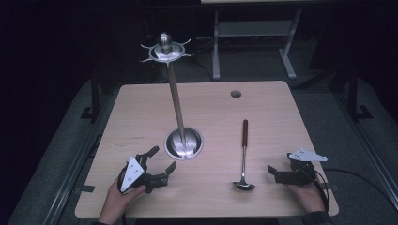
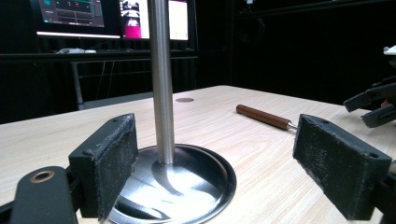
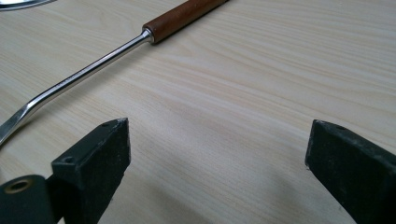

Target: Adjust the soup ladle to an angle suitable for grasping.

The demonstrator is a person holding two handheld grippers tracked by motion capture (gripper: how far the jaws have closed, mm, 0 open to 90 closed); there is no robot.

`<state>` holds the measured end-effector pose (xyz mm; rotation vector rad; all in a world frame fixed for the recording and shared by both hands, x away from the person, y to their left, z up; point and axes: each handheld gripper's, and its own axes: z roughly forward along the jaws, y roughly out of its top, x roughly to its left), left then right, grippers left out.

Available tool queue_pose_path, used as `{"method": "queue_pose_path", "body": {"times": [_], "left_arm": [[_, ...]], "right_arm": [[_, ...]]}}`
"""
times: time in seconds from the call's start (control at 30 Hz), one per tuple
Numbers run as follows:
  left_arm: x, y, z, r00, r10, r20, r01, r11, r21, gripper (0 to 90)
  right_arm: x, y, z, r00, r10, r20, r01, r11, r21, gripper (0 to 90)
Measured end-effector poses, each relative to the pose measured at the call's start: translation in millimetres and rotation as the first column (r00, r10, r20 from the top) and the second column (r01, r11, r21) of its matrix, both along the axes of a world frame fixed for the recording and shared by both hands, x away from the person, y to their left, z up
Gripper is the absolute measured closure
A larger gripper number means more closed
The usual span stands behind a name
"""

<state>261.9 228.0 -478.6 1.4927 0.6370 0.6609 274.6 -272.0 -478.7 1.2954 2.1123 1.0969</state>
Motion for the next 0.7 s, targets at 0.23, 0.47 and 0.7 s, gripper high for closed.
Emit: {"method": "queue_pose_path", "body": {"times": [0.23, 0.47, 0.7], "left_arm": [[0.1, 0.0, 0.0, 1.0, 0.001, 0.0, -0.001, 1.0, -0.002, 13.4], [0.3, 0.2, -0.1, 1.0, 0.0, 0.0, 0.0, 1.0, -0.001, 13.4], [0.1, 0.0, 0.1, 1.0, -0.002, -0.002, 0.002, 1.0, 0.002, 13.4]], "right_arm": [[0.6, 1.5, 0.2, 0.9999, 0.011, -0.001, -0.011, 0.9999, -0.005, 8.8], [2.6, 8.0, 6.8, 0.9989, 0.042, 0.019, -0.042, 0.9991, 0.008, 24.2], [12.9, 13.4, 12.0, 0.9973, 0.059, 0.044, -0.06, 0.998, 0.018, 49.5]]}}
